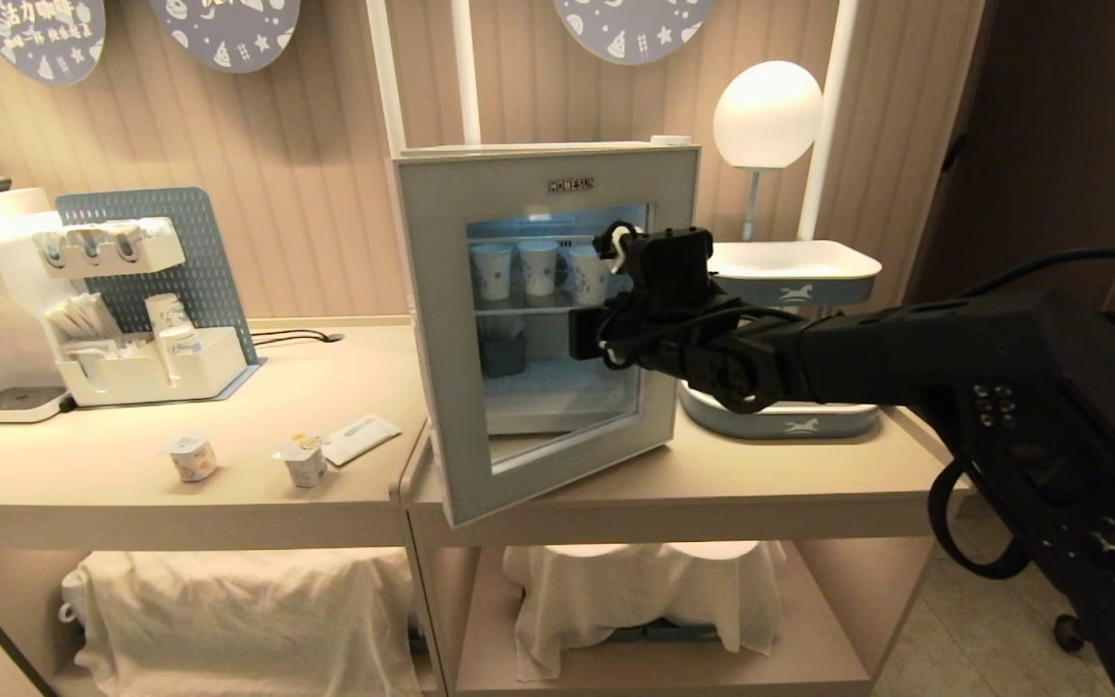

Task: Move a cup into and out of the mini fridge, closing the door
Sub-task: Close the freezer door

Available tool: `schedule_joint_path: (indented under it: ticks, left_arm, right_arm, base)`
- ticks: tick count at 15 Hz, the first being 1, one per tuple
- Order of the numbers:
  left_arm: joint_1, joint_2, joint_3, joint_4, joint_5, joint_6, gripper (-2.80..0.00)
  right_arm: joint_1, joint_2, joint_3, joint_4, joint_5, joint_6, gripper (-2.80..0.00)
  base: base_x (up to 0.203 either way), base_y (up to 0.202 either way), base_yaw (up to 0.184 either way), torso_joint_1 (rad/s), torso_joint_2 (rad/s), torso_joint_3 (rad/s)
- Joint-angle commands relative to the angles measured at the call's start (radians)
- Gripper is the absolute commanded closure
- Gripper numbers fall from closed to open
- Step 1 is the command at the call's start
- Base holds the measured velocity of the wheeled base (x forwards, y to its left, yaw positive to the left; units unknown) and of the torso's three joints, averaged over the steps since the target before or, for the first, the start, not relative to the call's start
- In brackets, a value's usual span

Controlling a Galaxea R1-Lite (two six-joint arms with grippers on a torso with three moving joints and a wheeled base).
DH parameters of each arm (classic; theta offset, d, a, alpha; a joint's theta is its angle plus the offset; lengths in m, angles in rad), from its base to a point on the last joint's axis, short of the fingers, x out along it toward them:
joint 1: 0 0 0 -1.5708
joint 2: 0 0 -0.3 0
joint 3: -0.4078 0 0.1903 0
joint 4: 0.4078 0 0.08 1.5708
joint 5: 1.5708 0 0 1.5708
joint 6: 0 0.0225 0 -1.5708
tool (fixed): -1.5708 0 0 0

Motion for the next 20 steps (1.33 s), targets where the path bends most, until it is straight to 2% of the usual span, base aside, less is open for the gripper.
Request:
schedule_joint_path:
  ticks: [1,8,13,16,20]
  left_arm:
    - [0.000,0.000,0.040,-0.002,0.000,-0.001,0.00]
    - [0.000,0.000,0.040,-0.004,0.000,-0.001,0.00]
    - [0.000,0.000,0.040,-0.003,0.000,-0.001,0.00]
    - [0.000,0.000,0.040,-0.004,0.000,-0.001,0.00]
    - [0.000,0.000,0.040,-0.002,0.000,-0.001,0.00]
  right_arm:
    - [0.015,0.047,-0.015,-0.006,-0.016,-0.011,0.00]
    - [0.017,0.089,-0.017,-0.072,-0.033,-0.033,0.00]
    - [0.017,-0.009,0.042,-0.070,-0.153,-0.026,0.00]
    - [0.016,-0.231,0.241,-0.100,-0.236,-0.027,0.00]
    - [0.009,-0.702,0.648,-0.180,-0.428,-0.031,0.00]
  base:
    - [0.000,0.000,0.000,0.000,0.00,0.000]
    - [0.000,0.000,0.000,0.000,0.00,0.000]
    - [0.000,0.000,0.000,0.000,0.00,0.000]
    - [0.000,0.000,0.000,0.000,0.00,0.000]
    - [0.000,0.000,0.000,0.000,0.00,0.000]
